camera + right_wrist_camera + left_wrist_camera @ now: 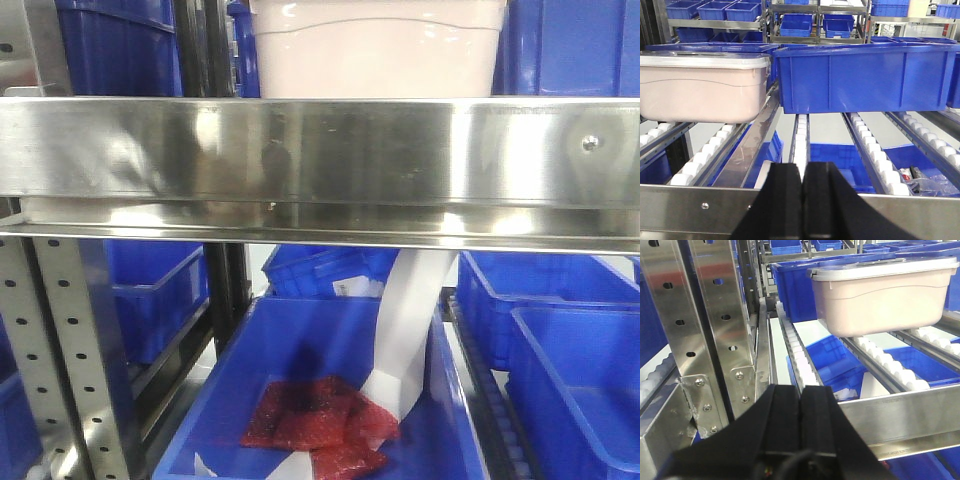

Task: Grab white bin and place on right shelf
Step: 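Open both grippers and release the bin on the shelf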

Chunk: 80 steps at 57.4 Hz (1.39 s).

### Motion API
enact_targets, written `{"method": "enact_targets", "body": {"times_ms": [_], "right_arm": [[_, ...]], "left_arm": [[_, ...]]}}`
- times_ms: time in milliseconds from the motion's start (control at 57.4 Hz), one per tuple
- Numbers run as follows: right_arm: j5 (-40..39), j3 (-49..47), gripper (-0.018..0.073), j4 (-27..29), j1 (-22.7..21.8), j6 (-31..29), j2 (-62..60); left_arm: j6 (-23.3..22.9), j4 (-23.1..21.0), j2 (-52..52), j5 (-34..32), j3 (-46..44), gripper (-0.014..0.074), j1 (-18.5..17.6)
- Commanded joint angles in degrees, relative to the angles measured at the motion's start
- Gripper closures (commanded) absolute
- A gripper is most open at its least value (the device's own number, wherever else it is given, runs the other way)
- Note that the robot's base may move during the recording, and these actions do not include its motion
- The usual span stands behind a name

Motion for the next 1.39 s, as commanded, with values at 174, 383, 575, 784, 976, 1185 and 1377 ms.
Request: {"method": "enact_targets", "body": {"times_ms": [174, 383, 575, 784, 976, 1185, 1377], "right_arm": [[-4.42, -1.34, 0.0485, 1.13, -0.44, -0.45, 0.75], [-4.42, -1.34, 0.0485, 1.13, -0.44, -0.45, 0.75], [-4.42, -1.34, 0.0485, 1.13, -0.44, -0.45, 0.75], [-4.42, -1.34, 0.0485, 1.13, -0.44, -0.45, 0.75], [-4.42, -1.34, 0.0485, 1.13, -0.44, -0.45, 0.75], [-4.47, -1.34, 0.0485, 1.13, -0.44, -0.45, 0.75], [-4.47, -1.34, 0.0485, 1.13, -0.44, -0.45, 0.75]], "left_arm": [[-0.44, -0.47, 0.05, -4.97, -1.1, 0.0716, -0.37], [-0.44, -1.02, -5.62, 1.51, 1.68, 0.0716, 3.0], [0.09, -3.86, -15.76, 1.17, 10.15, 0.0716, 10.53], [0.09, -3.94, -24.43, -6.04, 23.27, 0.0715, 14.73], [0.09, -3.94, -29.01, -10.92, 31.24, 0.0716, 14.73], [0.09, -3.94, -29.77, -10.85, 31.51, 0.0716, 14.73], [0.09, -3.94, -29.77, -10.85, 31.51, 0.0716, 14.73]]}}
